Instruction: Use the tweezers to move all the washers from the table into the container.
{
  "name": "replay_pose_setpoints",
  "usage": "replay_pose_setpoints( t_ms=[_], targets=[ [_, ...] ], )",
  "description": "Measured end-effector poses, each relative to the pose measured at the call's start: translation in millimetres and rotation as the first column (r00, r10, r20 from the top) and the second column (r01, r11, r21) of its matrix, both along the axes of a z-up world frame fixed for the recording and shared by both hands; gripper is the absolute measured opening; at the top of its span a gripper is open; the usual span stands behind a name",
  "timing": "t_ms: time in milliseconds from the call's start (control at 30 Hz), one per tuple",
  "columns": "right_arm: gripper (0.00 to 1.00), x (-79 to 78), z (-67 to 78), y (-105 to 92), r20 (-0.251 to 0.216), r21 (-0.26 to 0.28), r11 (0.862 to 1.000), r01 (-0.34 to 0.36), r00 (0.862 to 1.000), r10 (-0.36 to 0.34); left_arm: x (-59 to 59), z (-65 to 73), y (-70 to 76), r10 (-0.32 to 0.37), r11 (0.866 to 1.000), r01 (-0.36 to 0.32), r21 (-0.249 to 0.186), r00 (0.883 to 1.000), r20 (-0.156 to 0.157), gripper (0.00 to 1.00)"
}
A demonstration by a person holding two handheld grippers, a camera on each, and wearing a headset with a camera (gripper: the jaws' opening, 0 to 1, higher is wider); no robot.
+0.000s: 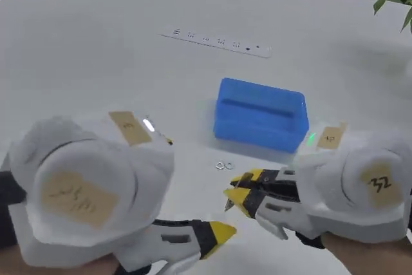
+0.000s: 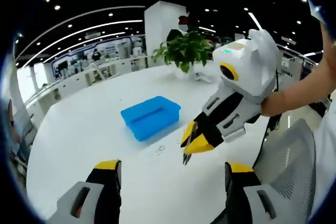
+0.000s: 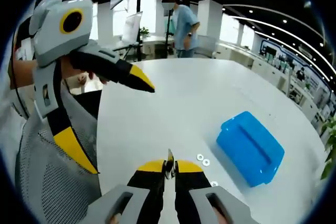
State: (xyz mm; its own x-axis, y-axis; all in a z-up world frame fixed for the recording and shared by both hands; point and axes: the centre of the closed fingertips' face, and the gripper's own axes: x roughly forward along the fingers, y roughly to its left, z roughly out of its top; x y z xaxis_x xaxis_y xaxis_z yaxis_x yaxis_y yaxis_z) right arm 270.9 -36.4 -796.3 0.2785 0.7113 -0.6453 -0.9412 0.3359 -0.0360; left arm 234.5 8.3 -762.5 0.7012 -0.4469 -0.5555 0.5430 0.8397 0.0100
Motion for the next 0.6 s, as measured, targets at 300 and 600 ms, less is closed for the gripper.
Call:
replay_pose_setpoints(
  t_ms=[300, 600],
  targets=[
    [0.03, 41.0, 8.1, 3.6, -0.007, 0.054, 0.994, 0.096, 0.995, -0.096, -14.3, -8.8, 36.7, 0.173, 0.985, -0.173, -0.01, 0.985, 0.001, 0.99],
    [0.03, 65.7, -4.3, 19.0, -0.007, 0.052, 0.991, 0.123, 0.992, -0.123, -21.3, -20.9, 50.1, 0.218, 0.975, -0.219, 0.048, 0.976, 0.011, 0.99]
  ],
)
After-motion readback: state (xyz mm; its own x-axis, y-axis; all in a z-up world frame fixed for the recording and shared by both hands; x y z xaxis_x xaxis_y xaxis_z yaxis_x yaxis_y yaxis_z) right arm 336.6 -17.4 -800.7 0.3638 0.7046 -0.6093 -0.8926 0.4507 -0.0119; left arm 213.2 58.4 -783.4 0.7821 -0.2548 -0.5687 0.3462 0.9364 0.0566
